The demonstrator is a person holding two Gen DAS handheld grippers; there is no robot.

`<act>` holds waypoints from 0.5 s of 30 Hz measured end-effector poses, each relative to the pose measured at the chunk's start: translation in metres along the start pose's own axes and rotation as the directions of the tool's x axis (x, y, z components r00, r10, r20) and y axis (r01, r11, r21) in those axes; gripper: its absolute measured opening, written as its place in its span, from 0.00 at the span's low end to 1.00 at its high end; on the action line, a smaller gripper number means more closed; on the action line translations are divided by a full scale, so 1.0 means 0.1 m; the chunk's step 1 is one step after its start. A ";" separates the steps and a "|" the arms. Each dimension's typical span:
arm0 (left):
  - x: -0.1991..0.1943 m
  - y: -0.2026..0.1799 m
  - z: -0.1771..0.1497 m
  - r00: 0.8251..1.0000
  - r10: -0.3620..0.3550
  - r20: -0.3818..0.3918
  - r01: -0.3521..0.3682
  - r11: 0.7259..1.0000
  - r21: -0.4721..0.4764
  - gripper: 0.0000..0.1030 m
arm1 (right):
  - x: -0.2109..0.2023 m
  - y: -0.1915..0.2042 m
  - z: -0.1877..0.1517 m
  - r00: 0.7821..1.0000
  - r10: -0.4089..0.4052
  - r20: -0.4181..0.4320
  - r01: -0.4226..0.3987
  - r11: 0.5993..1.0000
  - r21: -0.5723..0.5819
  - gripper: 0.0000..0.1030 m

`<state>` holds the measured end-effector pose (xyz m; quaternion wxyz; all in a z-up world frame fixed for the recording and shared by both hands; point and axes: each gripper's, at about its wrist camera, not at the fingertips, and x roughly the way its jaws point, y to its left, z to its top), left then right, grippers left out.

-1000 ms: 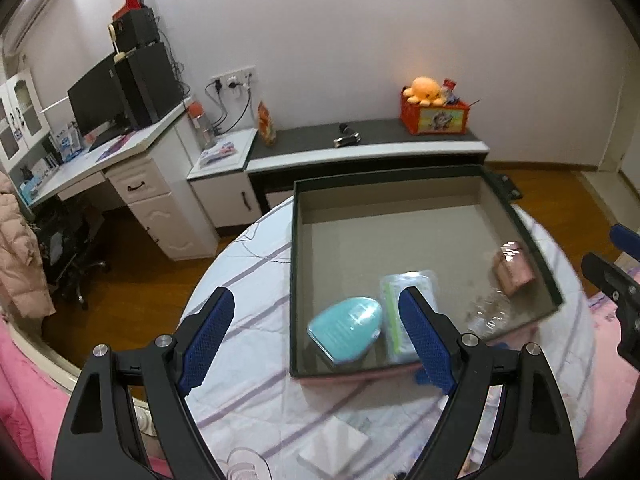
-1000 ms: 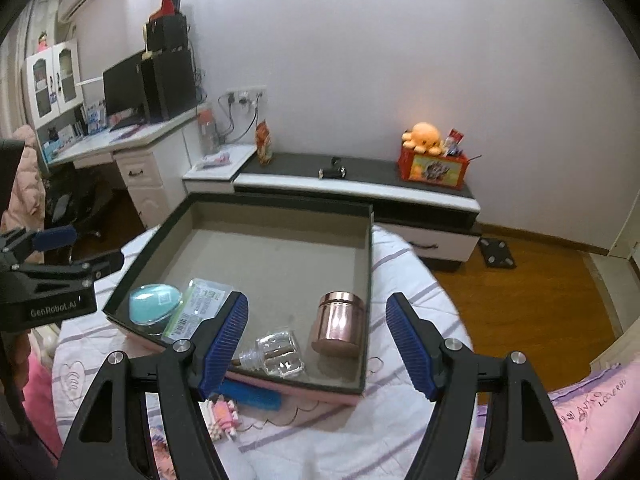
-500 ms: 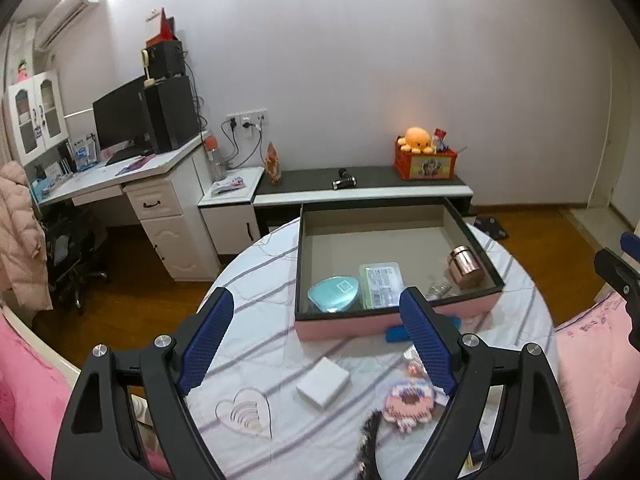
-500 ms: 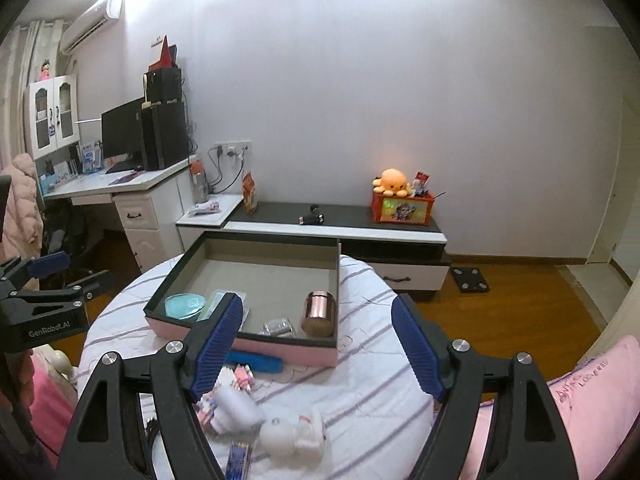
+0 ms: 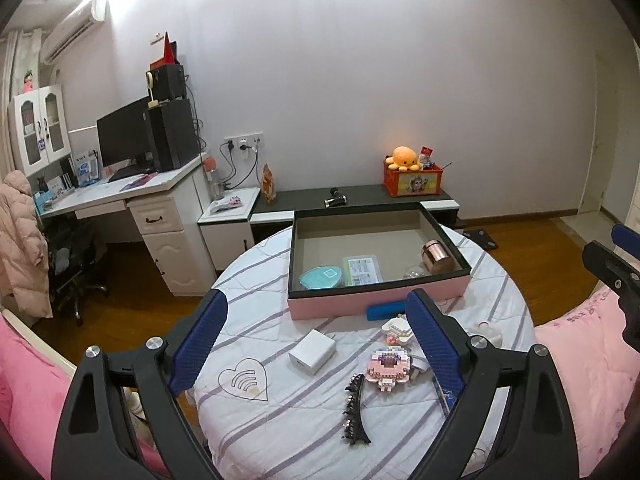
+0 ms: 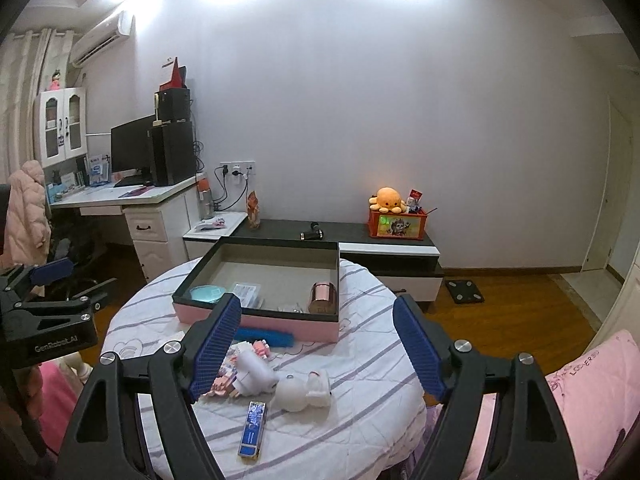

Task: Organize rigid objects
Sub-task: 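Withdraw both open tools from the tray toward the items on the bed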

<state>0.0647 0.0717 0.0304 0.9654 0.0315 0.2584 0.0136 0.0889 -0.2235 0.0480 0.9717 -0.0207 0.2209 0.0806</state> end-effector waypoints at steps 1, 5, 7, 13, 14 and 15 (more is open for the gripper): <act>-0.03 0.00 0.00 1.000 -0.001 0.003 0.001 1.000 -0.001 0.92 | -0.03 0.00 0.00 1.000 -0.001 0.006 0.001 1.000 -0.002 0.78; -0.07 0.01 0.00 1.000 0.008 0.012 -0.008 1.000 -0.010 0.94 | -0.05 -0.01 0.00 1.000 -0.002 0.011 0.002 1.000 -0.005 0.78; -0.08 0.01 -0.01 1.000 0.007 0.012 -0.007 1.000 -0.011 0.94 | -0.07 -0.01 -0.02 1.000 -0.004 0.009 0.004 1.000 -0.005 0.78; -0.01 0.00 -0.03 1.000 0.012 -0.013 -0.012 1.000 -0.003 0.95 | -0.02 -0.05 -0.04 1.000 0.005 -0.013 -0.005 1.000 0.002 0.78; 0.01 -0.01 -0.03 1.000 0.012 -0.019 -0.012 1.000 -0.003 0.96 | 0.00 -0.06 -0.05 1.000 0.004 -0.020 -0.004 1.000 0.003 0.79; 0.04 -0.01 -0.04 1.000 0.012 -0.029 -0.012 1.000 -0.001 0.96 | 0.02 -0.07 -0.06 1.000 0.004 -0.030 -0.004 1.000 0.006 0.80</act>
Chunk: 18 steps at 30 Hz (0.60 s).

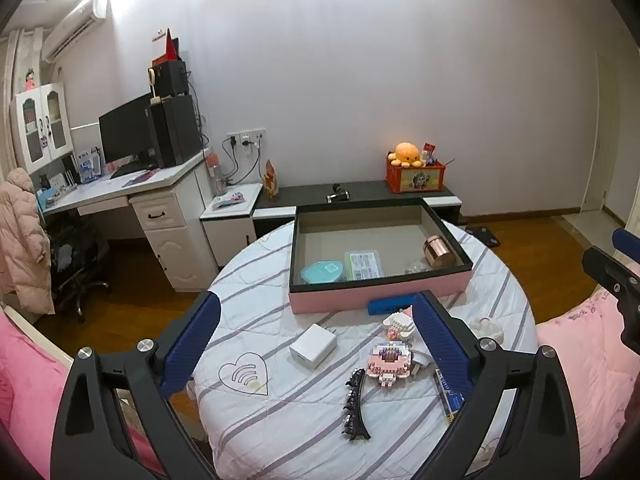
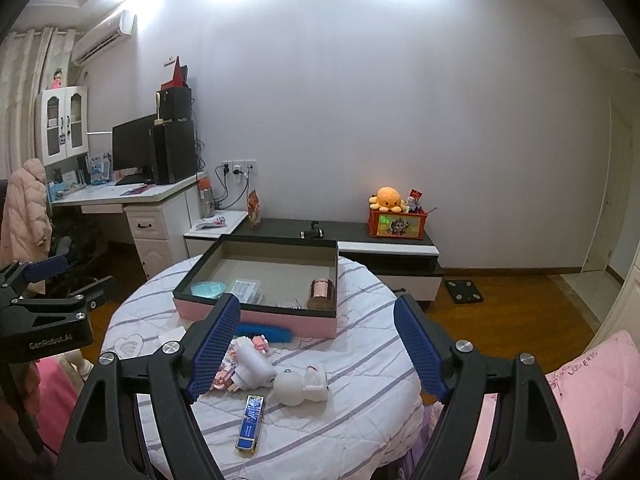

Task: Organize rigid objects
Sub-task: 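Withdraw both open tools from the tray toward the items on the bed, then grasp the white charger with the left tool while the right tool grasps the white astronaut figure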

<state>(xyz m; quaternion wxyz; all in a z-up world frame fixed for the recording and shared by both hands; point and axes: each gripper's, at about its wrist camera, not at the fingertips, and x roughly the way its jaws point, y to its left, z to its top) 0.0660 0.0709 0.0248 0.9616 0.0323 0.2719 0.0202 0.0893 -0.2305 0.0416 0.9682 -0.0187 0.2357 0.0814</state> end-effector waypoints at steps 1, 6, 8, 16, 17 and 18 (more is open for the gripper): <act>0.03 0.00 -0.01 1.000 0.001 -0.006 -0.001 1.000 0.000 0.97 | 0.05 -0.02 -0.01 1.000 0.001 -0.017 -0.001 1.000 0.008 0.81; 0.30 0.02 -0.13 0.995 0.006 -0.096 -0.006 1.000 -0.002 0.98 | 0.31 -0.08 -0.13 0.994 0.006 -0.112 -0.002 0.999 0.039 0.81; 0.42 0.03 -0.18 0.991 0.013 -0.135 -0.014 1.000 -0.004 0.98 | 0.42 -0.08 -0.20 0.988 -0.002 -0.156 0.008 0.999 0.041 0.81; 1.02 0.14 -0.49 0.947 0.032 -0.319 -0.046 0.998 -0.036 0.98 | 1.05 -0.09 -0.54 0.929 -0.018 -0.369 0.031 0.999 0.027 0.81; 1.07 0.15 -0.52 0.943 0.035 -0.332 -0.050 0.998 -0.039 0.98 | 1.11 -0.08 -0.57 0.922 -0.017 -0.387 0.029 0.999 0.025 0.81; 1.10 0.16 -0.54 0.940 0.035 -0.340 -0.052 0.998 -0.040 0.98 | 1.16 -0.07 -0.60 0.915 -0.019 -0.404 0.030 0.999 0.022 0.81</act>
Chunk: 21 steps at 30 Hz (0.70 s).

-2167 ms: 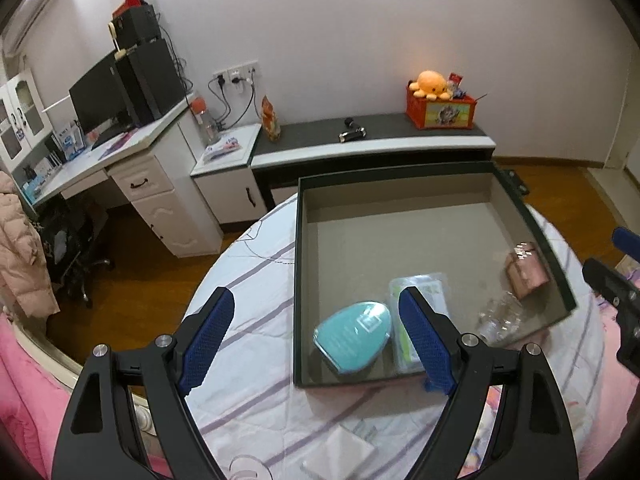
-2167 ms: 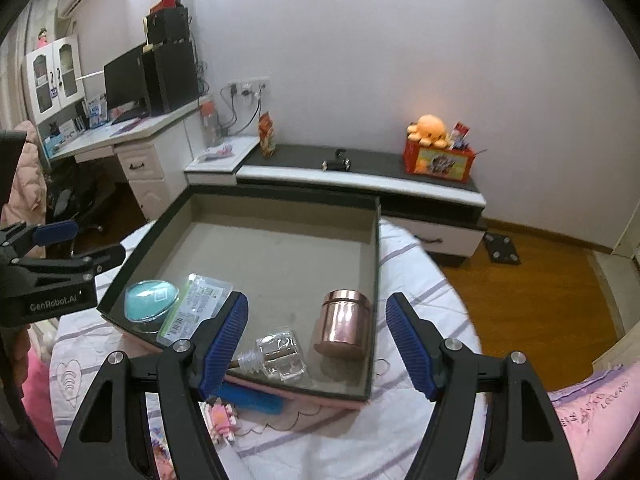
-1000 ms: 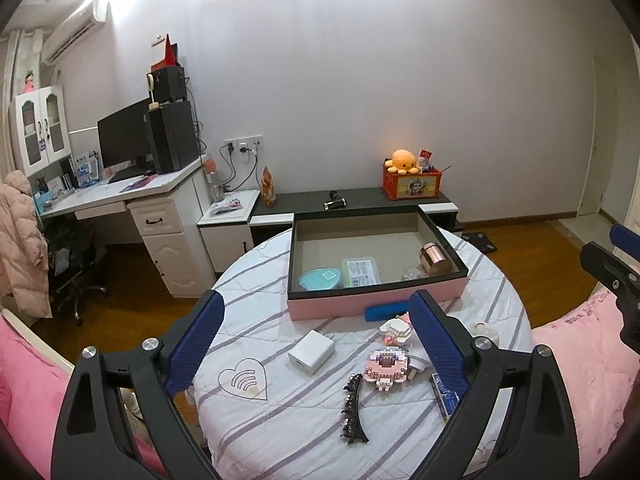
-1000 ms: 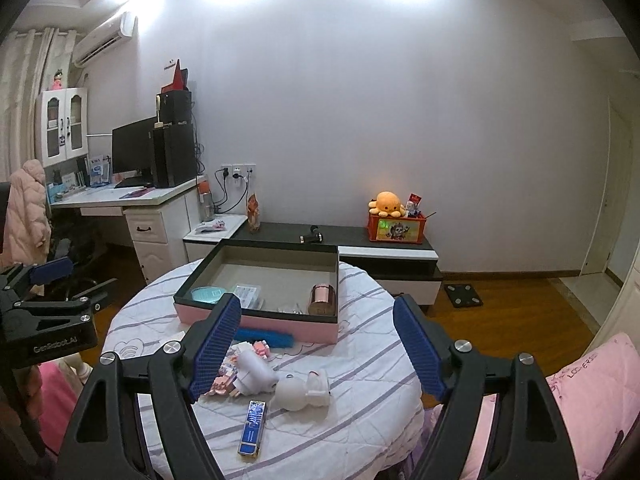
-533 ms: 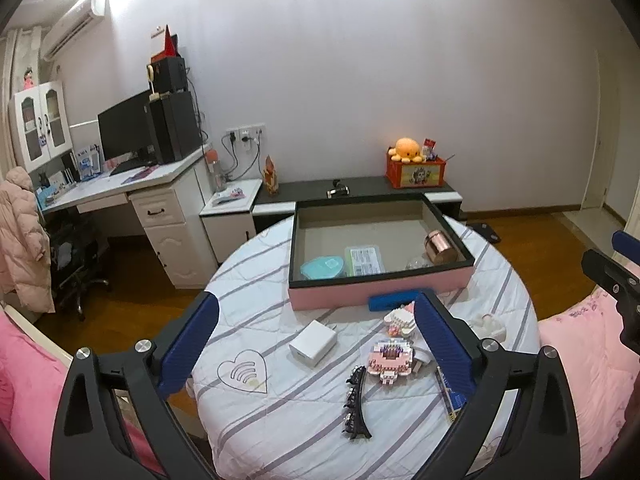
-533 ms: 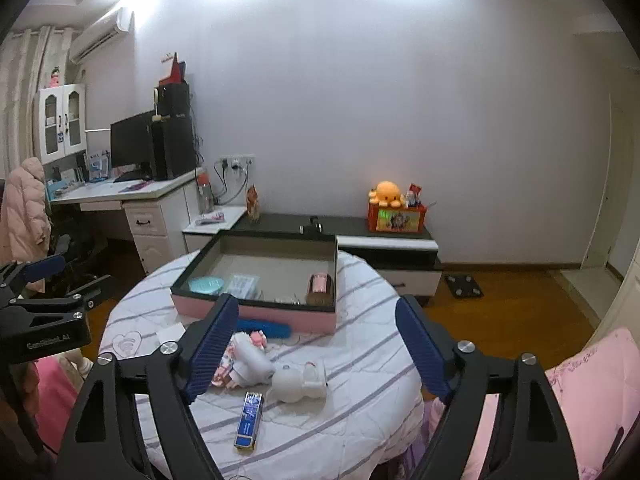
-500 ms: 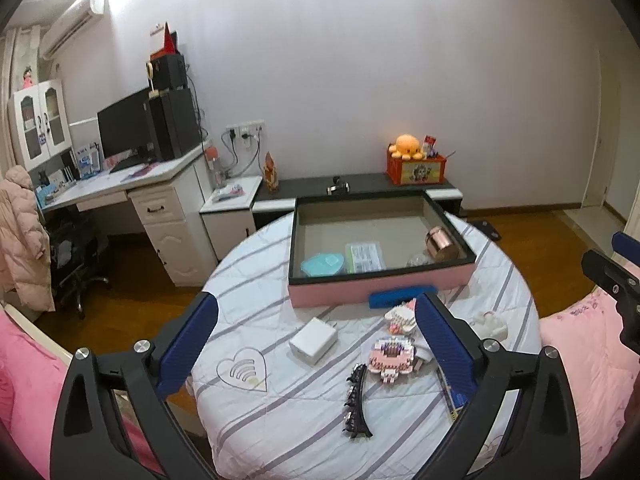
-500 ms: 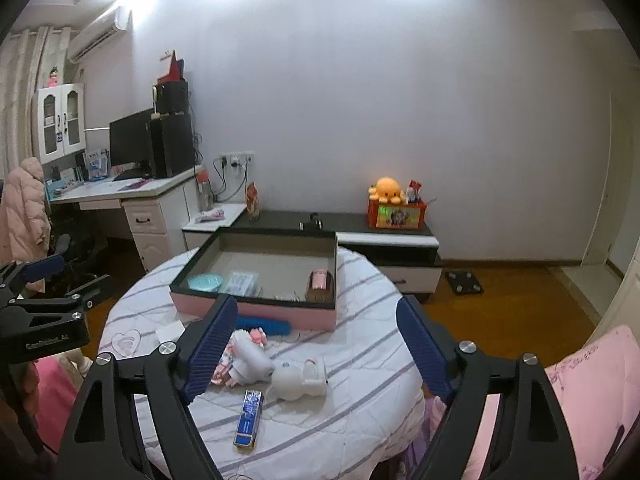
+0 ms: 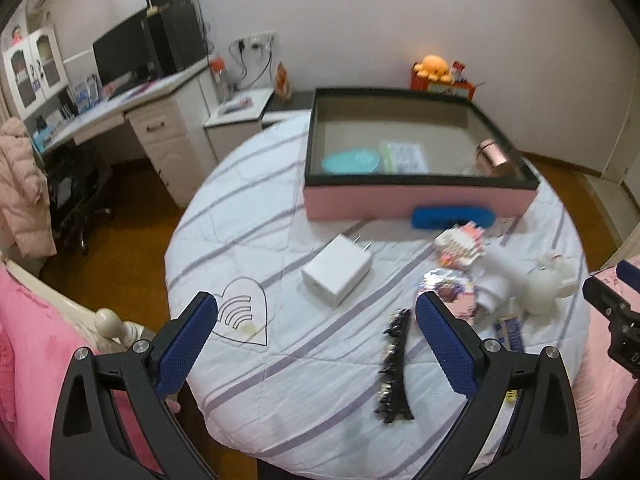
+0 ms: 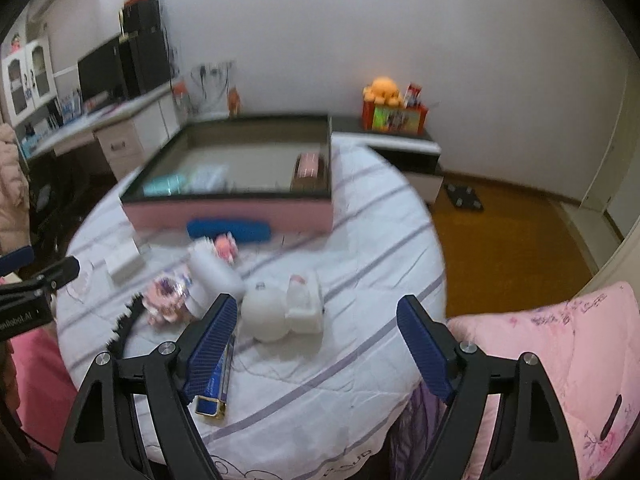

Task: Organize rigid objects
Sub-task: 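Grasp the white charger with the left tool while the right tool grasps the white astronaut figure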

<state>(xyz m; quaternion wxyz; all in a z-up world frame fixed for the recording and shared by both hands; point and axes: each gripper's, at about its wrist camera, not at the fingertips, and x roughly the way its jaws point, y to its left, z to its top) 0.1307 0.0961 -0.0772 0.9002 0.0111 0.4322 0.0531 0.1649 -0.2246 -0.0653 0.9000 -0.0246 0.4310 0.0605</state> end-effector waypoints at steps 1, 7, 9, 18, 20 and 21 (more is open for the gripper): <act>0.04 0.01 0.00 1.000 0.000 -0.010 0.000 1.000 -0.001 0.98 | 0.07 0.01 -0.01 1.000 -0.005 -0.019 0.005 1.000 -0.002 0.81; 0.26 0.07 -0.01 0.998 0.007 -0.062 -0.007 1.000 0.000 0.98 | 0.43 0.03 -0.02 0.991 0.013 -0.132 -0.009 1.000 0.027 0.81; 0.35 0.09 0.00 0.996 0.010 -0.083 -0.010 1.000 0.000 0.98 | 0.51 0.04 -0.02 0.988 0.040 -0.147 -0.036 0.999 0.034 0.81; 0.79 0.07 0.13 0.985 -0.007 -0.174 0.008 1.000 0.004 0.98 | 0.90 0.06 0.03 0.980 0.083 -0.180 -0.073 0.995 0.061 0.80; 0.88 0.06 0.17 0.981 -0.017 -0.192 0.018 1.000 0.004 0.98 | 0.90 0.01 0.07 0.984 0.084 -0.154 -0.075 0.995 0.067 0.74; 0.93 0.03 0.18 0.979 -0.020 -0.201 0.021 1.000 0.004 0.98 | 0.91 0.00 0.09 0.986 0.077 -0.148 -0.068 0.996 0.063 0.74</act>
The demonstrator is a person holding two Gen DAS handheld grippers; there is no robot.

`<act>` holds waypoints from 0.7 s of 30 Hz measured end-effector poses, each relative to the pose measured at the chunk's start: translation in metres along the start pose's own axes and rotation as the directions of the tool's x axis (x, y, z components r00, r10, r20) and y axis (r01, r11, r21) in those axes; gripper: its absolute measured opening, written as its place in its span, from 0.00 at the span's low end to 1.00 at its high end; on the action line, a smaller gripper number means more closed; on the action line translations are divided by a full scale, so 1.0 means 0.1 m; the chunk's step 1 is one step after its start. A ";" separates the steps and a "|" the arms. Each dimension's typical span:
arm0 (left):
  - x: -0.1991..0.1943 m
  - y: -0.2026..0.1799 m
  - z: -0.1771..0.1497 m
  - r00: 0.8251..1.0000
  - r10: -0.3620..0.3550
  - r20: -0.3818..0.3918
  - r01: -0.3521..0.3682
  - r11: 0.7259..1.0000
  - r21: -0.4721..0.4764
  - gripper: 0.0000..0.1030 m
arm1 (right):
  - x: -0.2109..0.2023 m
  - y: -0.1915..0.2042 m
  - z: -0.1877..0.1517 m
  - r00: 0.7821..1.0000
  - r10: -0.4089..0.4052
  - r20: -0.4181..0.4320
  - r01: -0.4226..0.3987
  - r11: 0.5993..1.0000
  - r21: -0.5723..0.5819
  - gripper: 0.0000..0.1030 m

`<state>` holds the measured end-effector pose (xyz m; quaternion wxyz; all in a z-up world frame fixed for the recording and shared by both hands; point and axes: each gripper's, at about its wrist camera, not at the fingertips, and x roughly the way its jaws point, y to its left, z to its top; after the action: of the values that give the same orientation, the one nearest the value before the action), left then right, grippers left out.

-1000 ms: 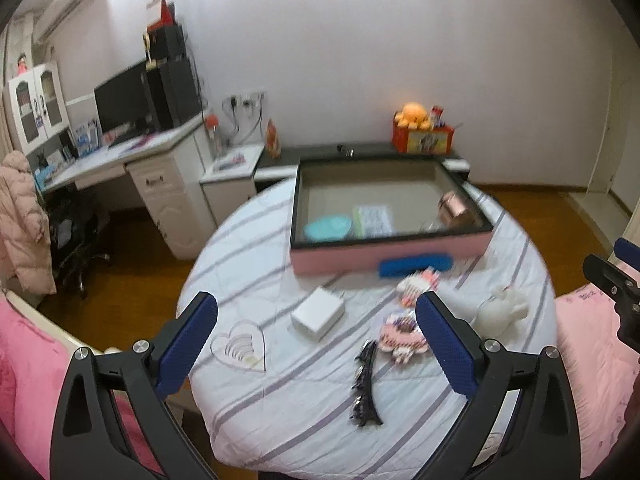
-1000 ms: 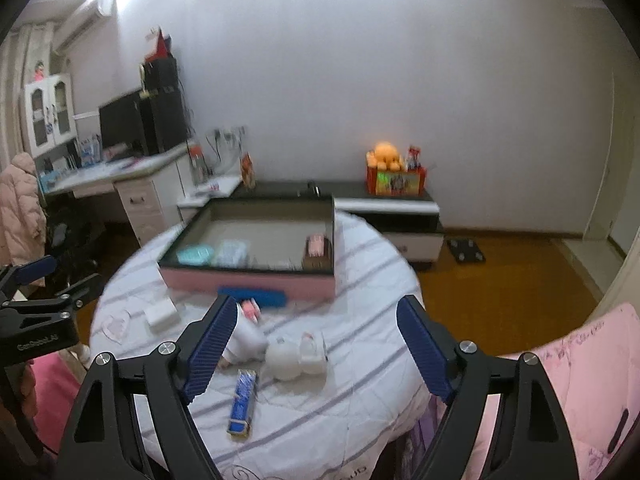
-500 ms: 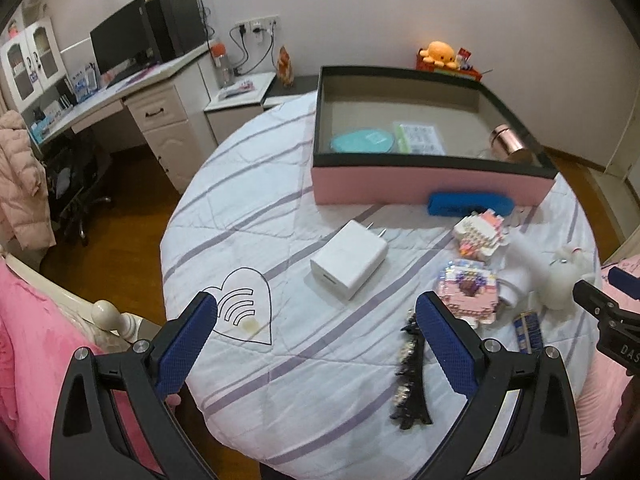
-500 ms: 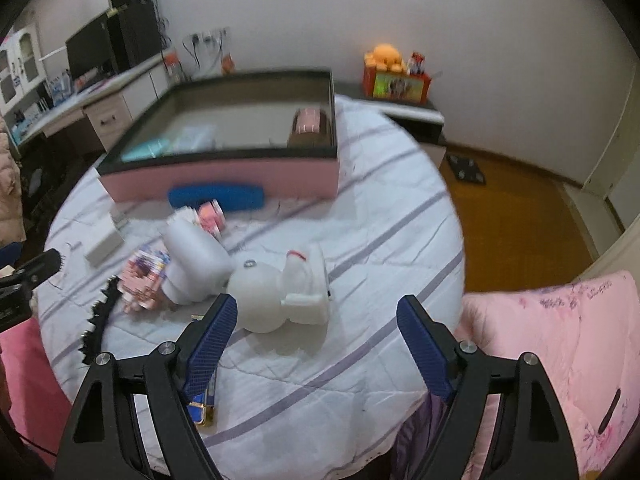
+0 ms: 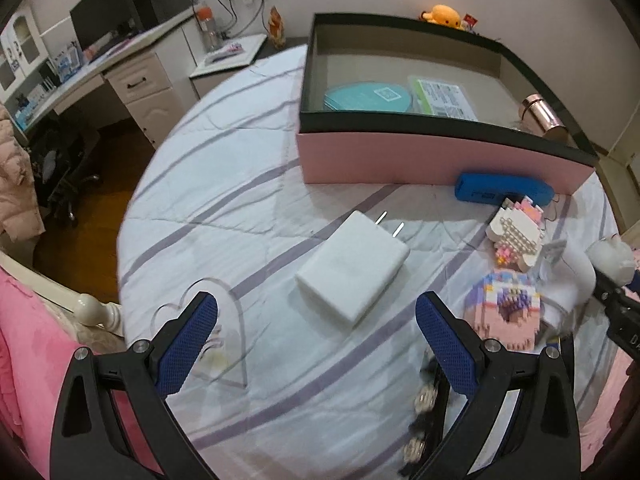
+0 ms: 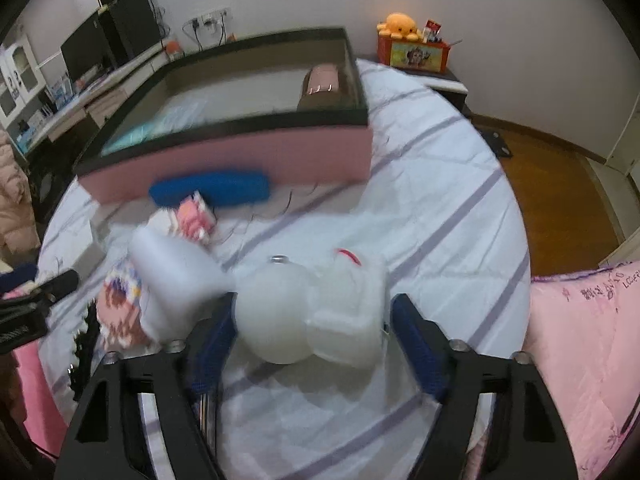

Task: Organize rigid objects
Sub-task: 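Grasp the white charger with the left tool while the right tool grasps the white astronaut figure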

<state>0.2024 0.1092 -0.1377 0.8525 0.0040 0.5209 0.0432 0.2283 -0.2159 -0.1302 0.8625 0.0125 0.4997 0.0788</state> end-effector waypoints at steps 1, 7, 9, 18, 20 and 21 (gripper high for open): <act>0.04 -0.02 0.03 1.000 -0.003 -0.010 0.003 1.000 0.002 0.98 | 0.01 -0.01 0.02 1.000 -0.012 0.007 0.012 1.000 -0.009 0.74; 0.23 -0.07 0.11 0.998 -0.062 0.009 0.062 0.998 0.032 0.76 | 0.12 -0.07 0.15 1.000 -0.015 -0.002 0.015 1.000 -0.011 0.74; 0.21 -0.09 0.13 0.995 -0.096 0.015 0.096 0.995 0.028 0.60 | 0.14 -0.08 0.19 1.000 -0.017 -0.003 0.017 1.000 -0.017 0.74; 0.15 -0.08 0.13 0.996 -0.093 0.005 0.092 0.995 0.022 0.59 | 0.08 -0.05 0.23 0.999 -0.036 0.014 0.036 0.999 -0.025 0.73; 0.09 -0.09 0.10 0.996 -0.092 0.011 0.092 0.996 0.017 0.59 | 0.01 -0.06 0.23 0.999 -0.035 0.033 0.035 0.999 -0.023 0.73; 0.04 -0.10 0.09 0.996 -0.093 0.017 0.093 0.996 0.017 0.59 | -0.01 -0.06 0.22 0.999 -0.035 0.040 0.036 0.999 -0.023 0.73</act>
<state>0.2128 0.0997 -0.1381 0.8582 -0.0131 0.5132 -0.0007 0.2474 -0.2207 -0.1187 0.8737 -0.0048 0.4815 0.0692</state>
